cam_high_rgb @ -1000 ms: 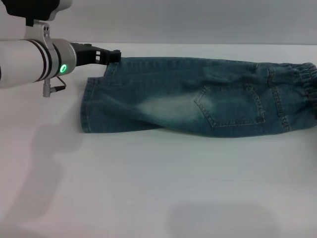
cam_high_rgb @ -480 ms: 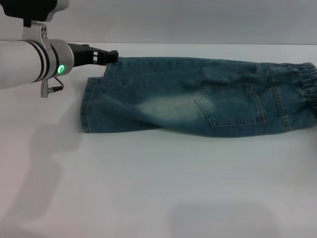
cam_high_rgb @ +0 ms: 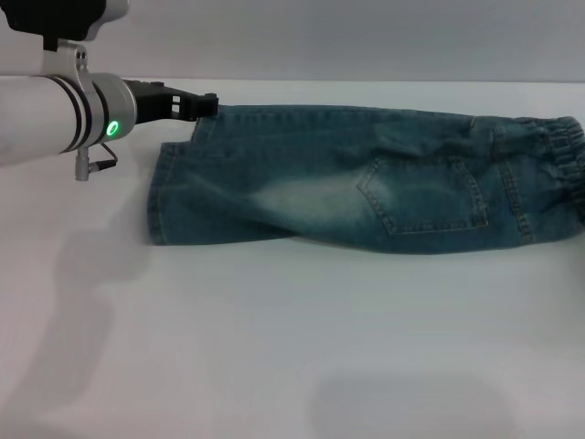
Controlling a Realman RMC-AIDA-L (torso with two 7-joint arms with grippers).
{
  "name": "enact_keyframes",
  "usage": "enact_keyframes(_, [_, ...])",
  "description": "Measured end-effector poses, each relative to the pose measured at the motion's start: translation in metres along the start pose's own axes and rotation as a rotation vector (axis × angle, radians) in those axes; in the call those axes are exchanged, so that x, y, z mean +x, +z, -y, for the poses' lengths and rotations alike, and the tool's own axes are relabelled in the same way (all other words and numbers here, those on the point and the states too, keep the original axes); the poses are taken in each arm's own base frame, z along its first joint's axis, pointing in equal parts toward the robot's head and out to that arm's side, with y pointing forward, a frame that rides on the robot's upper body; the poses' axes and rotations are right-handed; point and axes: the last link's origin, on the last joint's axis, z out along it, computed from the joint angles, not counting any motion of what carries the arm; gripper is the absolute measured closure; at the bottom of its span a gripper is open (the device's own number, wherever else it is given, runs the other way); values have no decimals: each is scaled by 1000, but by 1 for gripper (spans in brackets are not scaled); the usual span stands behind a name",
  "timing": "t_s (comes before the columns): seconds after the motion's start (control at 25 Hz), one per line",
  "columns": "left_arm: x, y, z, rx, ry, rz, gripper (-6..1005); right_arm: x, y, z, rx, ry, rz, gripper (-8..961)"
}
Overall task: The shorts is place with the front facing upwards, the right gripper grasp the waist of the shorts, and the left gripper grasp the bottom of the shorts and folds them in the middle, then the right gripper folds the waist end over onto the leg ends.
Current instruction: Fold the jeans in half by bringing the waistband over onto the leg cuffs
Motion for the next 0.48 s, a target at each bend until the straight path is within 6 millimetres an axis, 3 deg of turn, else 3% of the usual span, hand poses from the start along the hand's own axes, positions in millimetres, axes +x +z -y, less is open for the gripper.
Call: enact_keyframes(0.48, [-12,-1,-3,-12,-51,-27,191,-10,-5,-25,-154,-26,-9,893])
